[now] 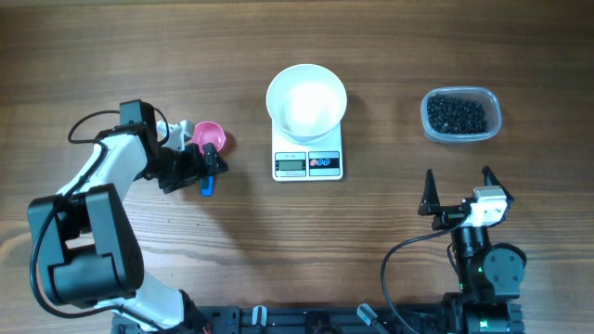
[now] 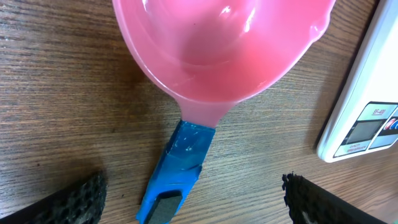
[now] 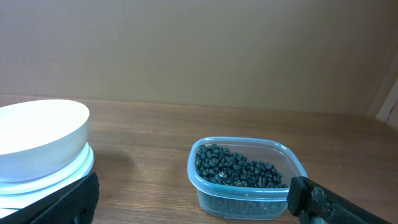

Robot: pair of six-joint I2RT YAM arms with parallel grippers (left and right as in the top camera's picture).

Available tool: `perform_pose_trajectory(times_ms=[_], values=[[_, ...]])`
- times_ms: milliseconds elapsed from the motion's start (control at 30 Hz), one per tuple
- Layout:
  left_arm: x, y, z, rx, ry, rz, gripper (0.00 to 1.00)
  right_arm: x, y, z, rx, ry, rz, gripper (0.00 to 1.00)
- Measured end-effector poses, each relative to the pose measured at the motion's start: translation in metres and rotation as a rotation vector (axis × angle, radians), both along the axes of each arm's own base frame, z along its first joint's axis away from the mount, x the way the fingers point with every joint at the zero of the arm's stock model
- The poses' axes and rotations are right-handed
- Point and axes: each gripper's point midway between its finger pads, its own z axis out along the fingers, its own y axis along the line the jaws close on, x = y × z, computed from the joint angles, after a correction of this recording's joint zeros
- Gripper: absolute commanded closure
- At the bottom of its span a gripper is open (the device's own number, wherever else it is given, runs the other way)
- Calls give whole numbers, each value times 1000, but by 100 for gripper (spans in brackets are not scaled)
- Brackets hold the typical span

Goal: Scoop item into bowl and weigh 150g on scale
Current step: 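Lower the left gripper onto the blue handle near the cup, then close the left gripper on the blue handle of the scoop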

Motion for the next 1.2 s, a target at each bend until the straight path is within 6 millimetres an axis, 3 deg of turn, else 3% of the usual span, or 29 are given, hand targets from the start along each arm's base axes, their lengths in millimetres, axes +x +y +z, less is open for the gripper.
perform_pose_trajectory(times_ms=[200,900,1133,1200], values=[[2,-7,1,-44,-22,-42,11,0,0,0,0,0,0,0],[3,-11,0,-65,-40,-74,14,0,0,0,0,0,0,1],[3,-11,0,-66,-41,-75,14,0,0,0,0,0,0,0],[3,-11,0,-66,-42,-74,6,0,0,0,0,0,0,0]])
